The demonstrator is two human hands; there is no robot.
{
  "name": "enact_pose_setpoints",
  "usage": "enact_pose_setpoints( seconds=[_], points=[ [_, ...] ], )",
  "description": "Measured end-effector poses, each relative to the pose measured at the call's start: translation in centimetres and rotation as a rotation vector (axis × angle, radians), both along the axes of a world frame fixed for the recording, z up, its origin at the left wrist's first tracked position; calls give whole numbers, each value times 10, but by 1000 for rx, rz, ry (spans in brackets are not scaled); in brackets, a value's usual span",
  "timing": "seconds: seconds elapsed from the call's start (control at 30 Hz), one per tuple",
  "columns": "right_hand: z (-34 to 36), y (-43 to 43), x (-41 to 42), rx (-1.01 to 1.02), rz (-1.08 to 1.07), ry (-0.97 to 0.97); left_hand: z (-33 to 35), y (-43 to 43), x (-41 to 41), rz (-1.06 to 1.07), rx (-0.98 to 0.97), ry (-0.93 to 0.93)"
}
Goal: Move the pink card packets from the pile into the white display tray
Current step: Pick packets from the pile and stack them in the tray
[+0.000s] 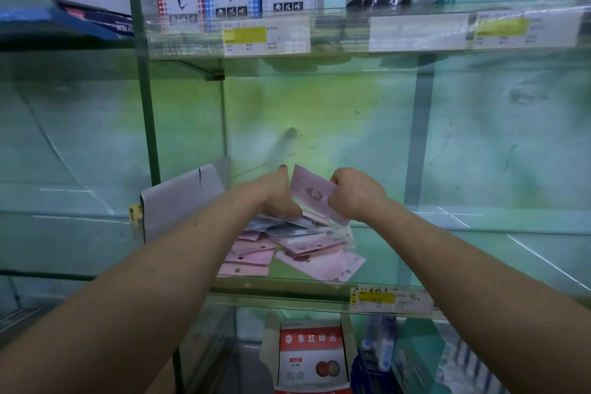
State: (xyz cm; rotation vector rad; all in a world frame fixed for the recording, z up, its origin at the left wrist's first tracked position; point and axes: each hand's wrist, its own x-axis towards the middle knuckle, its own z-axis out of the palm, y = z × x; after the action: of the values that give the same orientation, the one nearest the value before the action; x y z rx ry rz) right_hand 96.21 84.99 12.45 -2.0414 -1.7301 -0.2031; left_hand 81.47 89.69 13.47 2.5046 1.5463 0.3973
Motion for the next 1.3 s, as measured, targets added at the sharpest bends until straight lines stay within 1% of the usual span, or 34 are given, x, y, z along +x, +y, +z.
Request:
enact_pose_setpoints(
  seconds=[0.07,0.2,0.27,0.4,0.47,0.53,0.7,0.9,1.07,1.13,1.3],
  points=[
    [0,0,5,-40,12,46,-8,8,7,-36,-38,72],
    [-4,-4,14,-30,11,90,-18,19,19,-29,16,158],
    [-4,-8,17,-19,7,100,-18,20,23,-29,89,194],
    [-5,-19,18,-10,18,105,-15,8,25,-69,260,372],
    [-6,-25,16,-4,22,96,-19,8,25,-72,329,415],
    [-7,-32,16,10,19,65,-23,8,26,-54,379,412],
    [-12,-48,19,41,-43,-23,-20,12,31,-5,480,313],
    [-12,-76,34,35,-144,-109,-7,-9,37,42,691,220],
    [-6,-111,52,54,-211,-122,-1,-50,67,24,731,225],
    [-4,-130,61,65,-236,-117,-2,-70,84,0,744,201],
    [0,-187,96,58,-331,-110,-4,-129,131,-74,721,164]
  ],
)
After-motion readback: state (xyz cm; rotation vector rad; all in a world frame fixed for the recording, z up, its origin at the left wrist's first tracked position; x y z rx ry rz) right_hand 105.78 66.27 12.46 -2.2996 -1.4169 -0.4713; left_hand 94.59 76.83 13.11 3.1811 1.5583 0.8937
